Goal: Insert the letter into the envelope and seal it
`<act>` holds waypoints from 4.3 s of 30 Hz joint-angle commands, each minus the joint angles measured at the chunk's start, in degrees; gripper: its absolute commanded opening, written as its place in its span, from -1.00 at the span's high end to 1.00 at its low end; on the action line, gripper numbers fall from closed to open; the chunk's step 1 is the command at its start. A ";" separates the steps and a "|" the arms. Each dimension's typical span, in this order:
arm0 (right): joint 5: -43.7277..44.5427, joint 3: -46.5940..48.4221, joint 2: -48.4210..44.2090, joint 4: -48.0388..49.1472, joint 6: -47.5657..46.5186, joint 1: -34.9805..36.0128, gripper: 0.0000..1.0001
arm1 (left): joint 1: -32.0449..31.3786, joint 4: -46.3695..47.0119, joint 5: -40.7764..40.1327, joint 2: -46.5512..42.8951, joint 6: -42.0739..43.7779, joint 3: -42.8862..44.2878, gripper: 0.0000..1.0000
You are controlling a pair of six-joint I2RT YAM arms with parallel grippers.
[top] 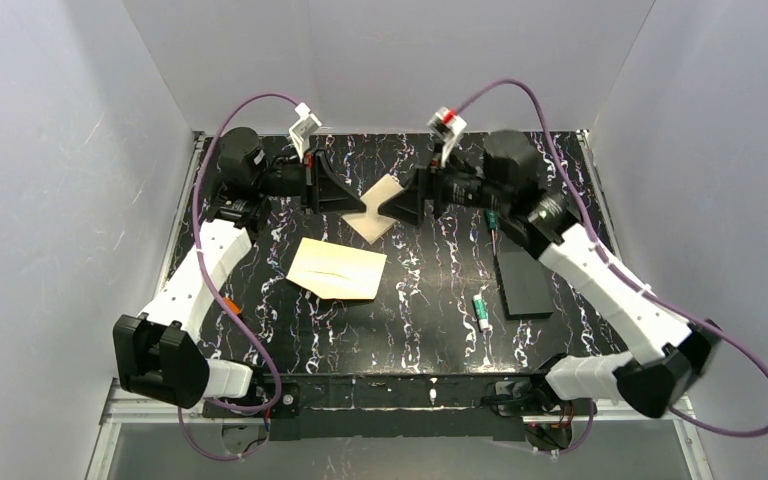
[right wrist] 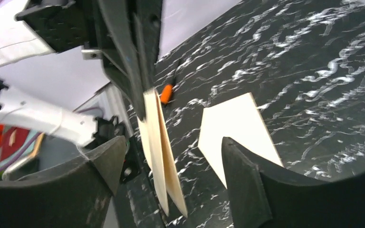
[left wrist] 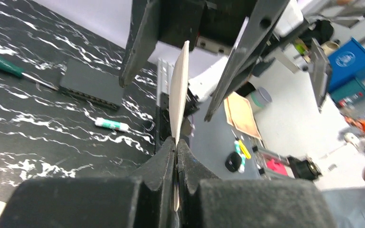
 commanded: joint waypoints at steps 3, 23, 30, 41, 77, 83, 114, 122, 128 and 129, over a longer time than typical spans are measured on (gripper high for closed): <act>20.02 -20.46 -12.60 37.35 23.21 -0.02 -0.75 | -0.32 1.21 -14.63 -2.96 -7.16 4.52 1.00; 15.18 -21.56 -5.79 63.31 43.76 0.07 0.97 | -0.41 14.73 -20.10 -4.59 -24.85 6.65 1.00; 28.74 -20.07 -9.93 34.99 34.65 0.07 0.97 | 4.26 5.84 -24.53 -6.04 -20.47 -0.68 0.24; 30.15 -21.71 -5.06 8.18 25.97 0.30 0.97 | 18.04 -47.93 -62.34 -5.36 8.15 -8.01 -0.06; 30.83 -22.13 -9.85 6.65 22.76 0.42 0.97 | 17.69 -33.40 -60.76 10.35 4.33 -24.70 0.60; 30.95 -22.26 -9.27 6.13 22.90 0.42 0.97 | 16.01 -32.68 -57.55 8.76 0.69 -26.48 0.63; 27.90 -33.55 12.99 24.40 49.36 1.03 0.97 | 0.02 -42.44 -64.78 17.35 14.84 -2.68 -0.51; 28.00 -31.89 11.90 19.61 45.70 1.03 0.97 | 0.39 -44.55 -57.90 31.07 19.76 6.74 -0.49; 28.14 -32.70 12.80 21.23 44.55 0.48 0.97 | 0.42 -42.88 -53.50 30.57 14.46 0.50 -0.40; 28.05 -32.47 13.05 21.40 43.69 0.23 0.97 | 0.38 -42.21 -52.09 30.31 13.19 -0.80 -0.39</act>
